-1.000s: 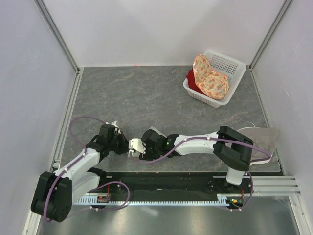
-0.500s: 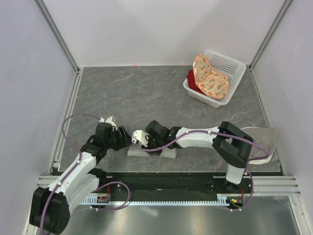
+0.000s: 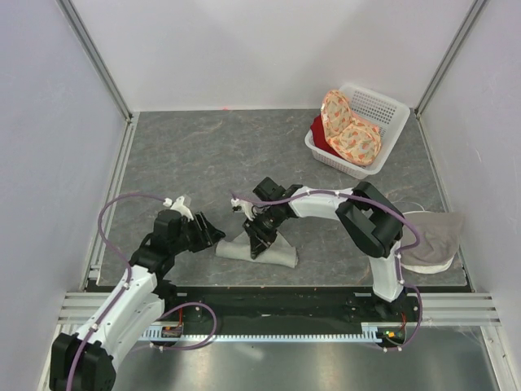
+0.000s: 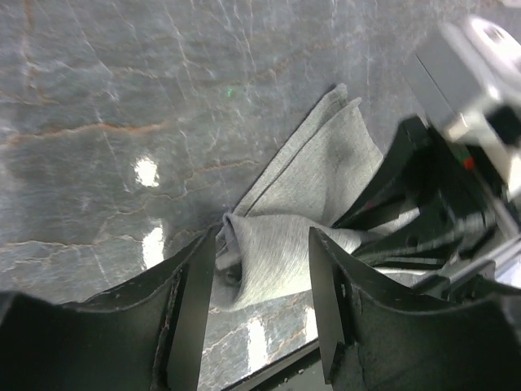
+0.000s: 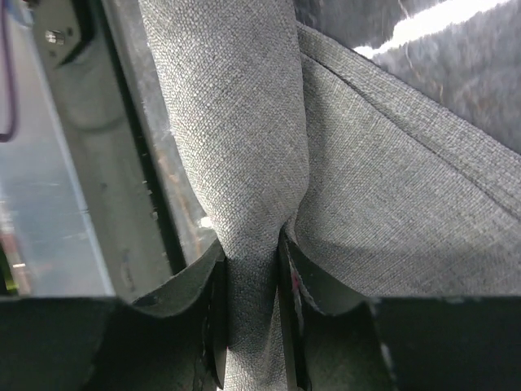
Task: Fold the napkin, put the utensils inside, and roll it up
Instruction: Roll the napkin with the utensil
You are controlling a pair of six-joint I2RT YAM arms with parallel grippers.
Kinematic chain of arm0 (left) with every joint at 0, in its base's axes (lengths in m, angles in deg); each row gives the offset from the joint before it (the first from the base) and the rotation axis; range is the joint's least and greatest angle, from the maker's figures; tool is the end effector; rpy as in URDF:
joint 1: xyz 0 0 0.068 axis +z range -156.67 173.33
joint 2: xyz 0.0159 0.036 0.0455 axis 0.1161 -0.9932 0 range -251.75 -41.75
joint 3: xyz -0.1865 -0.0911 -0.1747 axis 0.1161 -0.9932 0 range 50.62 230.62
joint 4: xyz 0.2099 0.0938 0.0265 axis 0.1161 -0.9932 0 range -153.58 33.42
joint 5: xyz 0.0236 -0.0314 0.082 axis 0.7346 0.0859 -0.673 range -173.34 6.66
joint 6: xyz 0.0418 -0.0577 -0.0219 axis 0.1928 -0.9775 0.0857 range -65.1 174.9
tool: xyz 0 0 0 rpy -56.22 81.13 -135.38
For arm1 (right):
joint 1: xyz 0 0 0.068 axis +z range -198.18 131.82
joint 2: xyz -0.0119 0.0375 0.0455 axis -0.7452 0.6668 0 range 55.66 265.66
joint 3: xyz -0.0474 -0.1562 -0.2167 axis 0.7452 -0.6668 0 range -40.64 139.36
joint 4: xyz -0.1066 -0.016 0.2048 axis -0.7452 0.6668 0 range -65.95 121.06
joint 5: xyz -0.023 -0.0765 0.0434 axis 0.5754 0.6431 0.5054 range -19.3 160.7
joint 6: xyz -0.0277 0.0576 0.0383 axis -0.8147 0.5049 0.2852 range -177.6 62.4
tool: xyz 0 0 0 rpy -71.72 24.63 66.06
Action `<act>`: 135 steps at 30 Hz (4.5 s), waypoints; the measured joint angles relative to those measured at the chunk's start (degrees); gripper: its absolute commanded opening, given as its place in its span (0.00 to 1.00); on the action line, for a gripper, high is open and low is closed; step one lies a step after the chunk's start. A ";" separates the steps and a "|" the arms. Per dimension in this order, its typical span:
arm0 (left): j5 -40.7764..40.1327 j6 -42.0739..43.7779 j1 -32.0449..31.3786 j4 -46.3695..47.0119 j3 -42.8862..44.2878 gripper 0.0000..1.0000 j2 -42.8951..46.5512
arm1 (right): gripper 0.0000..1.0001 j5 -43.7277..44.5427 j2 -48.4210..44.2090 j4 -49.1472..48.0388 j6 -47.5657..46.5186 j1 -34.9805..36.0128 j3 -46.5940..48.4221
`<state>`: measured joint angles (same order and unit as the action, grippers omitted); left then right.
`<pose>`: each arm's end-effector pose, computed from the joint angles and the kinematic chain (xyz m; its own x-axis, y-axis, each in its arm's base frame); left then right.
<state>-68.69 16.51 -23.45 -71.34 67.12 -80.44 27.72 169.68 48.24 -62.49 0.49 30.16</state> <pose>0.1316 -0.0563 0.1720 -0.7448 -0.4029 -0.5319 0.0132 0.7881 -0.6154 0.2117 0.3052 0.1407 -0.5459 -0.7151 -0.4366 -0.7717 0.2262 0.5945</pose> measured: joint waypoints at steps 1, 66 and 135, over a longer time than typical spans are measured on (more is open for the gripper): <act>0.74 0.02 -0.02 0.31 -0.37 0.56 -0.04 | 0.34 -2.03 0.90 0.92 0.87 -0.85 0.42; 8.37 0.28 0.00 11.72 -2.27 0.43 -15.93 | 0.35 26.60 -19.69 -0.85 4.17 7.80 -16.55; 8.98 0.50 0.00 7.67 3.93 0.02 -25.55 | 0.78 52.81 -22.58 -12.41 -4.00 23.12 -14.21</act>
<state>-59.71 17.01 -23.45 -63.67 71.05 -106.00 80.53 147.10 35.83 -66.49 23.61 15.96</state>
